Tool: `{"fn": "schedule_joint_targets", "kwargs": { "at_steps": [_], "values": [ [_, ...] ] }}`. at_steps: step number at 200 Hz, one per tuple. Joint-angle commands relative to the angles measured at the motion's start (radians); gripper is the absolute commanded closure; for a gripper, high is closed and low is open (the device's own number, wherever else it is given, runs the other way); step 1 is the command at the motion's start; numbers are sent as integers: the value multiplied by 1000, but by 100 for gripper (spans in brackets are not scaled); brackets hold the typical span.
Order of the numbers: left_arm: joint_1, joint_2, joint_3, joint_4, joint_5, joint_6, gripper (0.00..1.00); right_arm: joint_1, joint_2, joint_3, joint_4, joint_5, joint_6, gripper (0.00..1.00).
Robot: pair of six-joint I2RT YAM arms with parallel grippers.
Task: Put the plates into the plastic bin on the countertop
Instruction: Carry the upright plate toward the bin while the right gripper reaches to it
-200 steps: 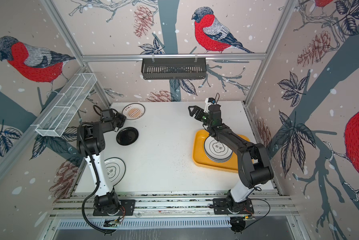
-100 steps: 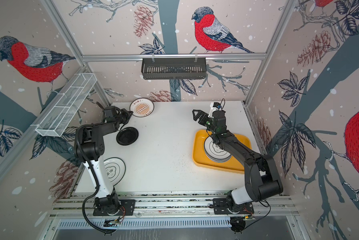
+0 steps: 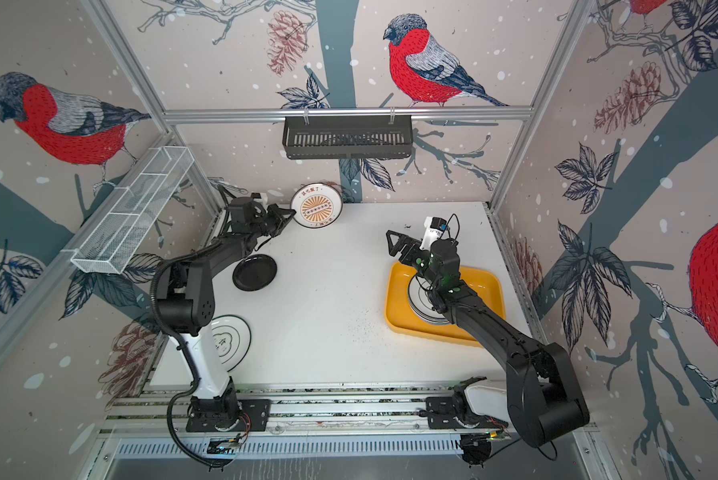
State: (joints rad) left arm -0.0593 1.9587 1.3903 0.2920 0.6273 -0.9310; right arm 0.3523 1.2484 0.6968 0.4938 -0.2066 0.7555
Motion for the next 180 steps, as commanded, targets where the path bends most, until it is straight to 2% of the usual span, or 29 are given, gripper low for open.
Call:
{"fn": "schedule_joint_targets", "kwargs": {
  "at_steps": [1,35,64,88,107,135,180],
  "values": [
    [-34,-35,45,-135,47,93,98,5,-29,-3,48,-1,-21,1],
    [-62,-110,49,-296,65,201,98,9,-12,10,73,-79,-20,0],
    [-65,-197,-25,-377,94,283,97,44,53,45,75,-141,-28,1],
    [-66,-259,-119,-328,149,302,97,94,97,58,84,-145,-31,0],
    [-68,-295,-185,-281,161,318,97,115,138,72,84,-151,-1,3],
    [-68,-326,-208,-307,159,374,97,147,184,85,97,-163,30,8],
    [-72,-328,-254,-226,203,325,97,165,249,118,80,-192,61,19]
  ]
}}
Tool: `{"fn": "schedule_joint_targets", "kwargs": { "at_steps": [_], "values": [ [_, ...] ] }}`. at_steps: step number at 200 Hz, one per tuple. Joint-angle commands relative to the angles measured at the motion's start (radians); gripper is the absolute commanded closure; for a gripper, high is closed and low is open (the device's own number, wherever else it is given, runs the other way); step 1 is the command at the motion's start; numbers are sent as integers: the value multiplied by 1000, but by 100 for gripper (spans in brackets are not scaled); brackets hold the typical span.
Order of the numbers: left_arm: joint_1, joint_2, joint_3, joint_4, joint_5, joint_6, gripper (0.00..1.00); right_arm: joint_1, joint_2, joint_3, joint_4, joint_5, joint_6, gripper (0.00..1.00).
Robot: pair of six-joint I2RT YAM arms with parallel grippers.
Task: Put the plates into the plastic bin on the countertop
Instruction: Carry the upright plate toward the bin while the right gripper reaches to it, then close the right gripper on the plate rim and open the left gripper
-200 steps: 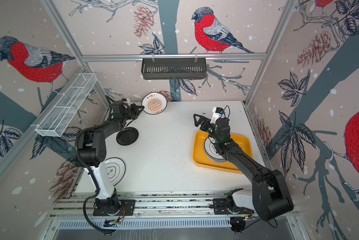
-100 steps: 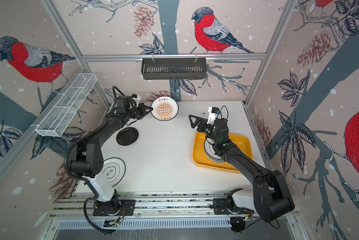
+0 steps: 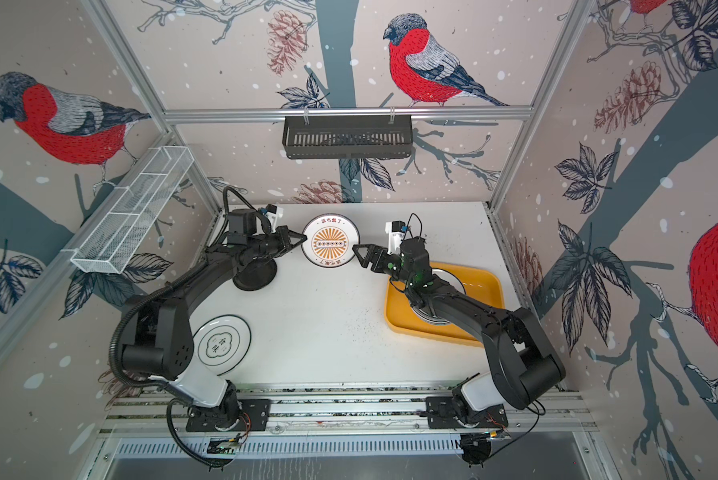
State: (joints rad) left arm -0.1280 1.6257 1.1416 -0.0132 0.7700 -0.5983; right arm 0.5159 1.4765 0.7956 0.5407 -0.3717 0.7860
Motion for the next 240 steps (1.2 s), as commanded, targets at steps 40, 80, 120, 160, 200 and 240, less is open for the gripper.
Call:
{"fn": "schedule_joint_targets", "kwargs": {
  "at_steps": [40,80,120,160,200,240],
  "values": [
    [-16,5,-32,150,93,-39,96,1,67,39,43,-24,62,35],
    [-24,11,-39,157,91,-46,96,2,105,36,76,-33,107,65],
    [-25,10,-37,149,84,-39,92,0,115,35,77,-32,119,86],
    [-25,4,-38,139,64,-33,56,-7,121,32,86,-39,135,97],
    [-26,-48,-46,83,-56,16,28,-34,102,16,90,-43,159,98],
    [-27,-135,-79,95,-160,61,6,-77,19,-19,30,-24,146,98]
  ]
}}
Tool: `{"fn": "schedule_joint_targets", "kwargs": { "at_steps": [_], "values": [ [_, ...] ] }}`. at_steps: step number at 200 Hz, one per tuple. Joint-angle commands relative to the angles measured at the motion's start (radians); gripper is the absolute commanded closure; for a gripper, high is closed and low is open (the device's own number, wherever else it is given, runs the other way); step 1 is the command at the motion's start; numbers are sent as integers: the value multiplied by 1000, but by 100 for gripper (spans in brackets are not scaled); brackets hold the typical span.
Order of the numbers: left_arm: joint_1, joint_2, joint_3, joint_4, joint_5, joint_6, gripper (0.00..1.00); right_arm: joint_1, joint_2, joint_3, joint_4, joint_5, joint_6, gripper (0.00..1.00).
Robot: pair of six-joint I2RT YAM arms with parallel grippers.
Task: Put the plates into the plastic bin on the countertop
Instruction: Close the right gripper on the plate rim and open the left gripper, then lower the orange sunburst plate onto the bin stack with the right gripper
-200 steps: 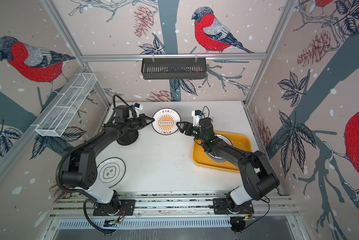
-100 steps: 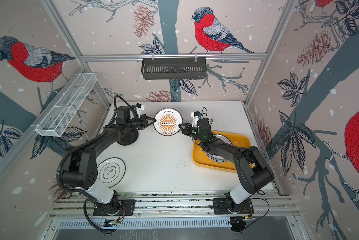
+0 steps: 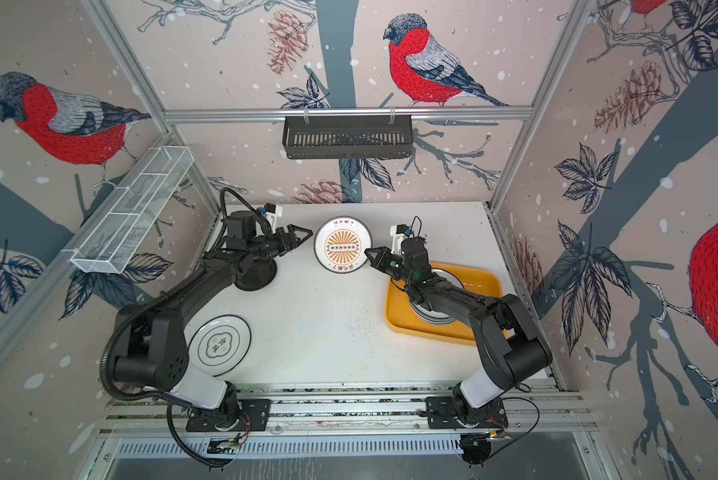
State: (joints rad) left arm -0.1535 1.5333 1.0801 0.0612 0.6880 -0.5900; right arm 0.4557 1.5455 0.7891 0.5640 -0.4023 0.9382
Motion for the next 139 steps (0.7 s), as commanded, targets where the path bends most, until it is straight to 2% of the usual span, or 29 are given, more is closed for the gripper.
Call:
{"fn": "schedule_joint_targets", "kwargs": {
  "at_steps": [1,38,91,111,139],
  "values": [
    [-2,-45,-18,23,-78,53,5,-18,-53,-14,4,8,-7,98],
    [-33,-119,-58,93,-92,88,4,-60,-171,-38,-144,39,-39,98],
    [-176,-70,-22,133,124,138,4,-126,-368,-133,-321,96,-24,98],
    [-248,-53,-19,115,129,170,4,-164,-437,-168,-389,98,-14,98],
    [-354,-49,12,13,72,274,4,-220,-523,-215,-470,102,5,97]
  ]
}}
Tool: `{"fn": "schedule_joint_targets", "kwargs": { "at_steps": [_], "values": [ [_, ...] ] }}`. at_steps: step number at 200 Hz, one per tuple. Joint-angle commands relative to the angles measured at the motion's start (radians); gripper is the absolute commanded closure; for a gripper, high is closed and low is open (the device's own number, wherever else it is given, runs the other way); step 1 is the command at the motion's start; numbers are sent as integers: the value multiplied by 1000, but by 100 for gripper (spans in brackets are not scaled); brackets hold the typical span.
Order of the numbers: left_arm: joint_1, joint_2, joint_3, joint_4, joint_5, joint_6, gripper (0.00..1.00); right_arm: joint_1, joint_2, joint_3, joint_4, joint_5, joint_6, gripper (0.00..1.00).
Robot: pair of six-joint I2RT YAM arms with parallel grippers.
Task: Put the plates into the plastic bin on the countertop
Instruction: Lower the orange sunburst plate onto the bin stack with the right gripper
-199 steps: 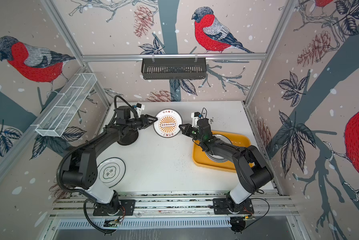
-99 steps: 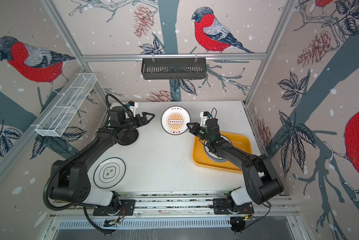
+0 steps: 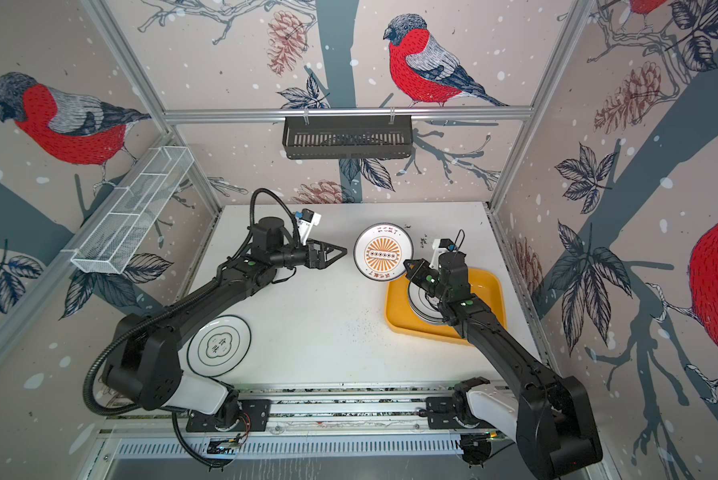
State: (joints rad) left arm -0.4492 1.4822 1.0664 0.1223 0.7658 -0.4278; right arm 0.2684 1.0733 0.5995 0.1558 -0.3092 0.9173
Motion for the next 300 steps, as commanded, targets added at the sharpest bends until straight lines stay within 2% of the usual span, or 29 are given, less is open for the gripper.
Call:
{"fn": "schedule_joint_targets", "kwargs": {
  "at_steps": [1,48,102,176,300],
  "values": [
    [-61,3,27,-51,-7,116,4,-35,-53,-27,-65,9,26,97],
    [-147,42,55,-104,-6,147,4,-138,-161,-70,-188,-27,23,97],
    [-153,36,57,-120,-27,168,4,-298,-253,-114,-346,-85,-16,97],
    [-154,41,70,-150,-63,185,4,-465,-312,-163,-452,-142,-89,97],
    [-154,31,81,-176,-97,202,4,-563,-218,-185,-405,-197,-153,93]
  ]
}}
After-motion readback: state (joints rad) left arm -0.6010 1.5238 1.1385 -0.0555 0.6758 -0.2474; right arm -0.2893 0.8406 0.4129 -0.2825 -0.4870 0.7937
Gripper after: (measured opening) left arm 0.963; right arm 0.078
